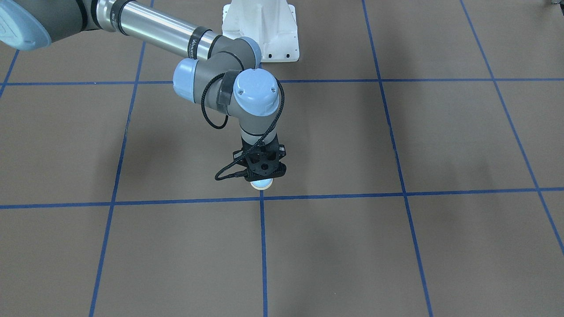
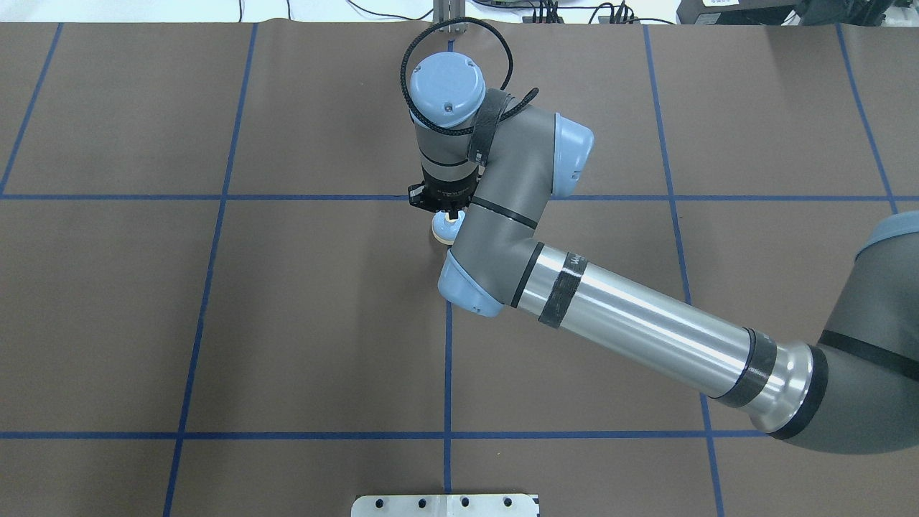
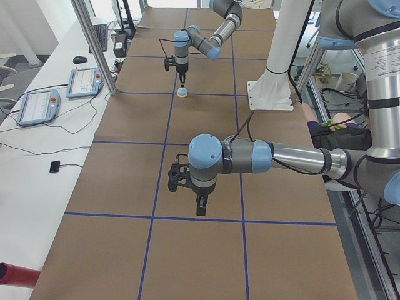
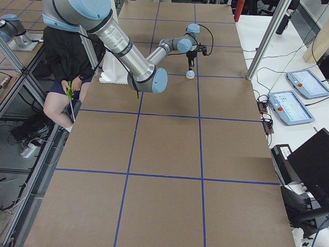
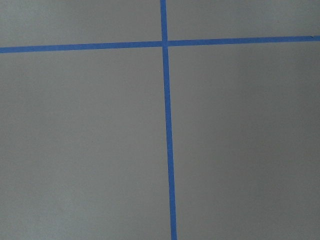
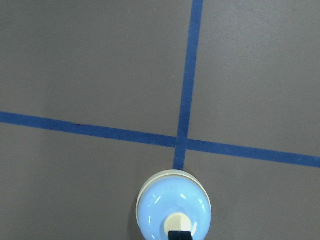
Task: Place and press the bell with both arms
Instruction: 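Press down on the bell's plunger with the right gripper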
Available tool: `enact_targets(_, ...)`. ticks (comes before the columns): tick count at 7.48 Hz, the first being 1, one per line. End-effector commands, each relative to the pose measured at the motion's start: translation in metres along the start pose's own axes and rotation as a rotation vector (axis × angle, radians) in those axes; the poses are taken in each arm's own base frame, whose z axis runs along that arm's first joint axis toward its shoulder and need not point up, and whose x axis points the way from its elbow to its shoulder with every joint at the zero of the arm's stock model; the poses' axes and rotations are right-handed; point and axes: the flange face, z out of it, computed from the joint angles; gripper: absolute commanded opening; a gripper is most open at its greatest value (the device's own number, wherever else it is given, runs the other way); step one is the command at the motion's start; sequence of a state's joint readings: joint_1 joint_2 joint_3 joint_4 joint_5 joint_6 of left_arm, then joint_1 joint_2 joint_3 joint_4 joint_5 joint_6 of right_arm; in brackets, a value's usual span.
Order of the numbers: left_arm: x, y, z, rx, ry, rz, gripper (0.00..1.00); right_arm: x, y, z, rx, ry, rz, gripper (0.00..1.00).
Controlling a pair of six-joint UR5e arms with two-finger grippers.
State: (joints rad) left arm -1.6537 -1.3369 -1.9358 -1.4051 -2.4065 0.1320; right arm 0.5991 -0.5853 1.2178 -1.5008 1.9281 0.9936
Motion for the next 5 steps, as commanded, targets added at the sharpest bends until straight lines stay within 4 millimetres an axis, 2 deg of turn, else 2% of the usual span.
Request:
enact_targets(1, 0.0002, -0.0003, -0.0002, 0.001, 0.000, 0.000, 1.00, -0.0014, 0.0025, 0.0045, -0.003, 0.001, -0.001, 0.00)
enact_targets(5, 0.0002, -0.0003, -0.0002, 0.001, 0.000, 0.000, 1.00, -0.0006, 0.0045, 0.0143, -0.012, 0.016, -0.003, 0.00)
